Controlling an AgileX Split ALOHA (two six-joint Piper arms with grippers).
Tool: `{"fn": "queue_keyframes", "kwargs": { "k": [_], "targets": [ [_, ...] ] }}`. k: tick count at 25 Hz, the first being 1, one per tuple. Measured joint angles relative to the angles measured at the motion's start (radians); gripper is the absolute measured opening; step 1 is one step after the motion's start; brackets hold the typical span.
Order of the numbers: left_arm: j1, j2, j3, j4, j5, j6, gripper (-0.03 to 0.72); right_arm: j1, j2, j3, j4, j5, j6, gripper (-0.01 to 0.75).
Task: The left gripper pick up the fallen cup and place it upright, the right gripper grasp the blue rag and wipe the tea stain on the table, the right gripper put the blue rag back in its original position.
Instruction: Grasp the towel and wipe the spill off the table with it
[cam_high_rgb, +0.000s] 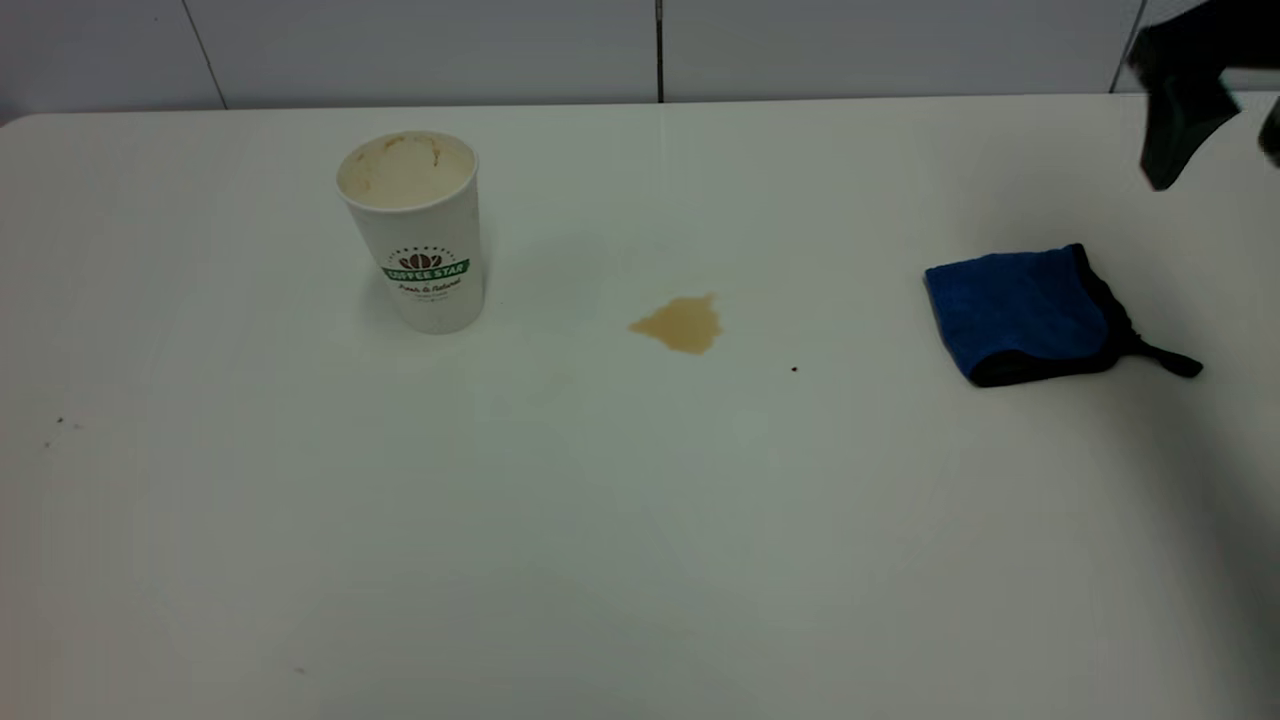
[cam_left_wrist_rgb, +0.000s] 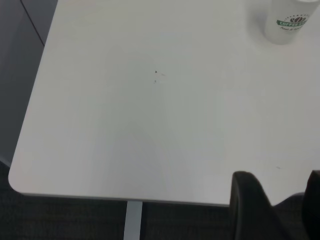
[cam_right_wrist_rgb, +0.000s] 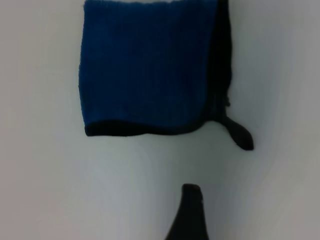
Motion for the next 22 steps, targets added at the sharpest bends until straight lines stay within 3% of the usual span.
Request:
{"fn": "queue_keyframes", "kwargs": {
  "k": [5, 13, 22],
  "targets": [
    [0.000, 0.000, 0.000, 0.000, 0.000, 0.000, 0.296, 0.040, 0.199, -0.177, 0.001, 0.011, -0.041, 0.709],
    [0.000, 0.000, 0.000, 0.000, 0.000, 0.000, 0.296, 0.044, 0.384, -0.386, 0.032, 0.068, -0.076, 0.700],
    [0.000, 0.000, 0.000, 0.000, 0.000, 0.000, 0.296, 0.044, 0.507, -0.485, 0.089, 0.084, -0.117, 0.685]
  ]
}}
